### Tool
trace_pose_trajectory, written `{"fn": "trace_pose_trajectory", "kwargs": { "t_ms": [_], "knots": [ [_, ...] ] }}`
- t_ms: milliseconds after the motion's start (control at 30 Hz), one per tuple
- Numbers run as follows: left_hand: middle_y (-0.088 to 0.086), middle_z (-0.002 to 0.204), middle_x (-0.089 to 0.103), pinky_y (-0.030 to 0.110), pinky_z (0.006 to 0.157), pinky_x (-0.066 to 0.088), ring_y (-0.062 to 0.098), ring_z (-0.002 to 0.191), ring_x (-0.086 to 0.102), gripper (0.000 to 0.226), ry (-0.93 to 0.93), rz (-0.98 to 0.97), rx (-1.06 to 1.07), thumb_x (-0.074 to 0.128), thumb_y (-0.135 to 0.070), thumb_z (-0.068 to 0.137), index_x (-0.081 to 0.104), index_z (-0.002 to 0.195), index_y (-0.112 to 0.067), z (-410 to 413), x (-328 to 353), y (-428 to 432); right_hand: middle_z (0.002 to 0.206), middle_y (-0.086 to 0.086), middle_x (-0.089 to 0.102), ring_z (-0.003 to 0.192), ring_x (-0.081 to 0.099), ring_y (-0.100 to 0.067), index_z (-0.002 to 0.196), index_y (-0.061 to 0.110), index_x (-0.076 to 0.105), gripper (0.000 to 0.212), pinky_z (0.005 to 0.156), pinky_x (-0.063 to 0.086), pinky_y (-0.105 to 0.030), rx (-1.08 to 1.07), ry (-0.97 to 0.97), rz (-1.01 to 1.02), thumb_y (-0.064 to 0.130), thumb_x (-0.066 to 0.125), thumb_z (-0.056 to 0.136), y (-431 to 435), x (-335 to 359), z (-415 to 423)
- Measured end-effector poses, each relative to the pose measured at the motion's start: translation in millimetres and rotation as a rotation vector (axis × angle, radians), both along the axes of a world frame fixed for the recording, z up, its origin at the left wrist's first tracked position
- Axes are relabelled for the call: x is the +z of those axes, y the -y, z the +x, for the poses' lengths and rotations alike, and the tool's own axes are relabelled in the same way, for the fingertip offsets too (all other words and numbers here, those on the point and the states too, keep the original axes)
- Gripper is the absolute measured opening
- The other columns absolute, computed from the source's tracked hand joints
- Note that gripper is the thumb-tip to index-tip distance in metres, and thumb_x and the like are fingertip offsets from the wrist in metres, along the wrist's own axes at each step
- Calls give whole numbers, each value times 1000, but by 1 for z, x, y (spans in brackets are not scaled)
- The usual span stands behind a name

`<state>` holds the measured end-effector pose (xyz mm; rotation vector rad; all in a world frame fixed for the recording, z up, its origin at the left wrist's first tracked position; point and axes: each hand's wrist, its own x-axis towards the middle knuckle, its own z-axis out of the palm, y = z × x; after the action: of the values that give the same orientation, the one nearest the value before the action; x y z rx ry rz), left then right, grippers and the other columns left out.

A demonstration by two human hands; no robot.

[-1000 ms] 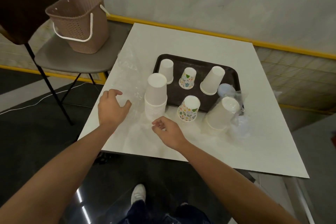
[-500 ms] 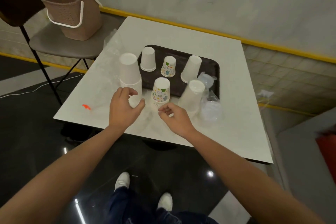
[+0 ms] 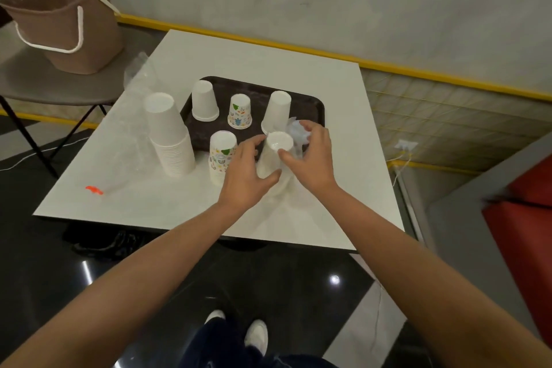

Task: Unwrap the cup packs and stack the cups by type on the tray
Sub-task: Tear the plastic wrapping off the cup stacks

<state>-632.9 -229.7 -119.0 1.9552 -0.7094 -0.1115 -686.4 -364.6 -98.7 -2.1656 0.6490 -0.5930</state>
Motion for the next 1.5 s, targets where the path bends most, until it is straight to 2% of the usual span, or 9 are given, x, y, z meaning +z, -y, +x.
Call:
{"fn": "trace_pose_trajectory", "kwargs": {
  "t_ms": [167,433,600,767,1100,1200,1333,1433,1500],
  "knots": [
    [3,137,48,36,102,44,19,122,49,82,-80,65,11,81,-21,70,36,139,-15,9,-9,20,130,0,51,118,51,-19,138,21,38,88,98,46,-43,103,-157,77,35,78,61,2,-8,19],
    [5,135,51,33,101,42,22,124,49,77,-162,149,-3,80,-20,71,38,136,-12,13,-13,30,117,-1,58,109,55,-19,122,20,53,69,93,48,-36,50,-265,-9,41,82,63,2,-11,30],
    [1,137,49,28,97,39,19,124,47,87,-178,166,-13,83,-30,67,34,137,-16,14,-10,34,113,2,56,106,54,-18,119,19,53,68,92,49,-43,39,-177,-27,41,82,61,2,2,26],
    [-2,129,52,24,88,40,16,117,51,91,-136,173,0,85,-38,61,35,134,-18,17,-3,32,104,8,55,96,56,-10,107,18,54,53,79,46,-18,7,11,129,29,84,64,4,25,25],
    [-9,120,55,31,81,45,12,105,54,83,-98,71,-2,81,-44,61,38,130,-28,23,21,21,107,1,60,96,56,-11,99,20,55,30,74,44,-16,-55,219,311,20,74,76,6,61,46],
    [-10,115,57,26,75,38,12,101,54,77,-82,110,-3,80,-45,62,40,127,-28,25,28,21,102,3,60,97,55,-13,91,22,58,21,79,43,-18,-36,245,198,13,70,77,3,68,51],
    [-8,115,61,29,78,42,17,105,57,75,-84,103,10,78,-47,64,42,127,-28,23,36,24,93,7,55,96,47,-13,87,18,69,13,85,41,-27,4,344,-198,9,66,77,-3,77,56],
    [-7,113,62,34,81,47,18,104,58,73,-128,101,20,77,-51,64,43,124,-28,24,42,28,119,-2,54,114,45,-20,114,17,61,43,98,31,-22,-115,439,-350,19,72,72,-8,83,56],
    [-8,113,62,34,81,47,17,104,58,73,-135,97,23,77,-50,64,42,125,-29,26,47,29,140,-4,37,131,33,-19,134,16,41,82,104,21,-18,-276,434,-161,30,82,64,-11,87,56]
  ]
}}
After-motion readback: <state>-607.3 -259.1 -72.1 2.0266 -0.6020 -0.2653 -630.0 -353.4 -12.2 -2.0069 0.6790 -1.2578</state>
